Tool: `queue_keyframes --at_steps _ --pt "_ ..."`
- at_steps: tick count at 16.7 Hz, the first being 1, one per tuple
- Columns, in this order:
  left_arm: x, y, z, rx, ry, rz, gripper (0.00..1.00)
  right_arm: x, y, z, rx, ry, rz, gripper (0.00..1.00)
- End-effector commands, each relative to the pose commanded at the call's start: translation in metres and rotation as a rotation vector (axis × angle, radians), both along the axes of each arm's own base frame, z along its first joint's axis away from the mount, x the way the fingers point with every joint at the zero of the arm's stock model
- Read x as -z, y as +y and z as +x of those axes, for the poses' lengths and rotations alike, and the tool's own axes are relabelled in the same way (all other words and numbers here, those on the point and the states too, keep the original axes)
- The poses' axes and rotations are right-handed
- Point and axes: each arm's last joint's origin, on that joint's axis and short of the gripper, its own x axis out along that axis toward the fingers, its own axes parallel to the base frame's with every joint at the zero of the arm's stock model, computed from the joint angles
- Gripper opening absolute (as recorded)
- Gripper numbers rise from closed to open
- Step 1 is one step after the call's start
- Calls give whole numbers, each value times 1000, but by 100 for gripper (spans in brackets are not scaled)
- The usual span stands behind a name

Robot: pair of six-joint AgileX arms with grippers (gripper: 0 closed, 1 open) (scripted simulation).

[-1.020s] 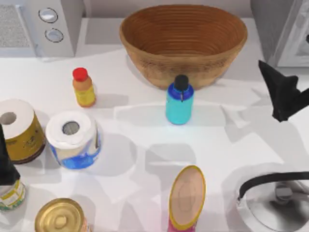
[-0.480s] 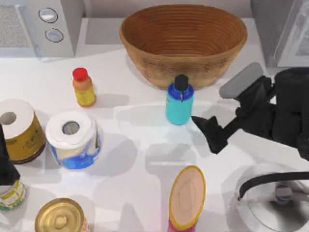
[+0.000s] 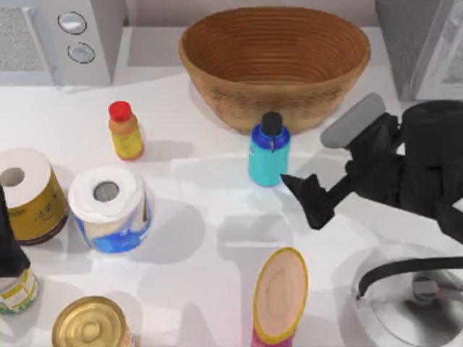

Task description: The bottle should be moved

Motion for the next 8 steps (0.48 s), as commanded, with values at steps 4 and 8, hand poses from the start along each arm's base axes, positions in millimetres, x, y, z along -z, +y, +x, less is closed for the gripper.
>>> queue_keyframes --at_steps 4,8 --pt "0 0 0 0 0 0 100 4 16 23 -4 -5 2 100" --pt "0 0 0 0 0 0 100 25 40 47 -4 -3 1 100"
